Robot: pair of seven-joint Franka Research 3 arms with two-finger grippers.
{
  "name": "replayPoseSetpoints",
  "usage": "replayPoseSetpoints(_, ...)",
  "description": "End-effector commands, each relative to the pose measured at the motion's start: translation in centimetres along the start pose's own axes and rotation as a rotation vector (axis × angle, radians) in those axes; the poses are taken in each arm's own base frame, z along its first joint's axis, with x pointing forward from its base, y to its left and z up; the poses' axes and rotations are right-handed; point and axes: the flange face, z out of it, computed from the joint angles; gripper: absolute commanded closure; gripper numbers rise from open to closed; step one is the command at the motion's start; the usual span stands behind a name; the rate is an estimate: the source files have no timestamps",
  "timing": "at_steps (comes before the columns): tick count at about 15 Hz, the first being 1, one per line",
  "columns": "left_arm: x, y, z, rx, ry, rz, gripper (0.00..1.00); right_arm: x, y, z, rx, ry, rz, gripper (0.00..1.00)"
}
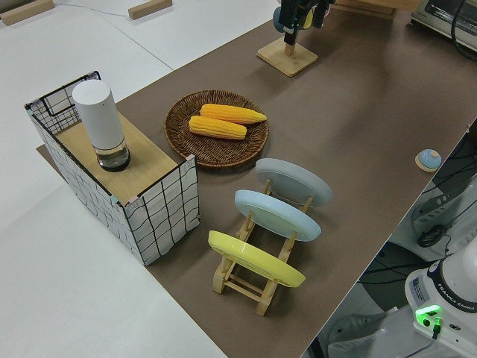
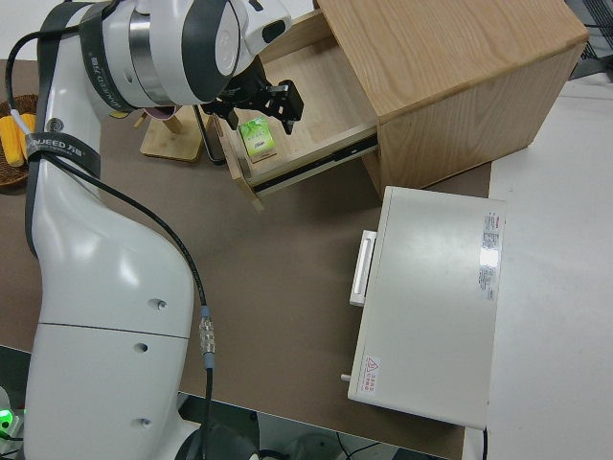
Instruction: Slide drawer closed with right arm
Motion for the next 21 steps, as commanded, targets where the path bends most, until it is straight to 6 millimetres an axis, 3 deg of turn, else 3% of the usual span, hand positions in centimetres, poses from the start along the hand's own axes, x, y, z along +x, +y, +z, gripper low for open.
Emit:
replayPoseSetpoints(1, 0.1, -0.1, -0.4, 0.016, -0.005, 0.011, 0.01, -0.1, 0.3, 0.0, 0.001, 0.003, -0.004, 0.017)
replayPoseSetpoints(10, 0.1, -0.1, -0.4, 0.016, -0.005, 0.011, 0.01, -0.2, -0.2, -0.1, 0.002, 0.004, -0.008, 0.017)
replayPoseSetpoints(12, 0.1, -0.1, -0.4, 0.016, -0.005, 0.011, 0.01, -0.4, -1.7, -0.2, -0.007, 0.009, -0.033, 0.017)
replayPoseSetpoints(18, 0.1, -0.1, -0.4, 0.016, -0.005, 0.011, 0.01, -0.4, -0.9, -0.3, -0.012, 0.007, -0.013, 0.019)
replayPoseSetpoints(21, 0.1, -0.1, -0.4, 0.016, -0.005, 0.011, 0.01, -1.4, -1.2, -1.5, -0.014, 0.02, -0.022, 0.017)
